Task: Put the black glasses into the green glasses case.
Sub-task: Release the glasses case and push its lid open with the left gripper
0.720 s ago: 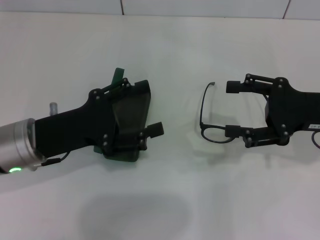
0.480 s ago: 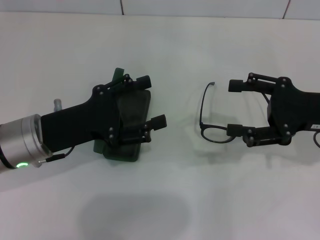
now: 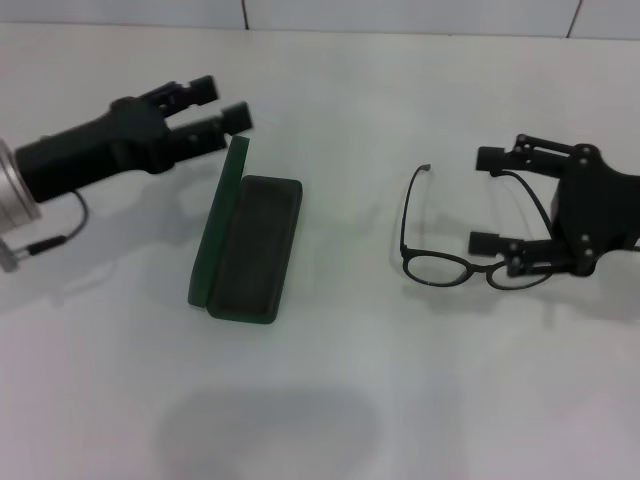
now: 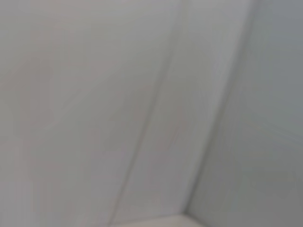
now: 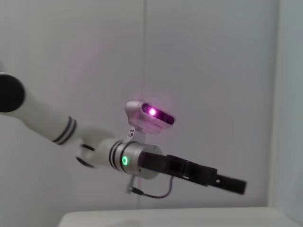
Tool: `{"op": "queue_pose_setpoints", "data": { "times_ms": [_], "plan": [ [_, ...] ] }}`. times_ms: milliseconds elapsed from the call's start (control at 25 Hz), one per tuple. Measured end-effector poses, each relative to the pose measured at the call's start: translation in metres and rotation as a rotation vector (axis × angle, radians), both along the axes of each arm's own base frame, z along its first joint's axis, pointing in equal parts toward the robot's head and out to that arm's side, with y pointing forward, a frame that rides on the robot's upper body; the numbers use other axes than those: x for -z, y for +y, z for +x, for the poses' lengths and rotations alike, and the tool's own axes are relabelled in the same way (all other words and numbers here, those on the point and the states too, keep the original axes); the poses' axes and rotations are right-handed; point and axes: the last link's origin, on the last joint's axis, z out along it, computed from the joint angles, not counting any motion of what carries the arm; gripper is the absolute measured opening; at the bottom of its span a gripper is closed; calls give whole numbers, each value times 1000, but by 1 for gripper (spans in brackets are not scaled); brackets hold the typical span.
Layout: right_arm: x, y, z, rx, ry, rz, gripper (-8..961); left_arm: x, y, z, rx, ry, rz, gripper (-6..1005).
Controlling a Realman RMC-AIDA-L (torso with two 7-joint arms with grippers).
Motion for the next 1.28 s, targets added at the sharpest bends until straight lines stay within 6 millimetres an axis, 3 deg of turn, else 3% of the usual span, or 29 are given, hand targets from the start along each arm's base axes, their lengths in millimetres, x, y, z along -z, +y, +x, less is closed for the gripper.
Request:
{"op": "queue_pose_setpoints", "data": {
  "times_ms": [280, 520, 880, 1280],
  "plan": [
    [-11, 1, 12, 47, 10, 59, 845, -26, 18, 8, -240, 249, -207, 882],
    [-9, 2, 12, 44, -3, 58, 839, -15, 18, 16, -370, 450, -273, 880],
    [-6, 3, 9, 34, -5, 62, 830, 9, 24, 24, -402, 571, -337, 880],
    [-4, 2, 6, 2, -21, 56, 820, 15, 31, 24, -470, 623, -337, 833]
  ]
}}
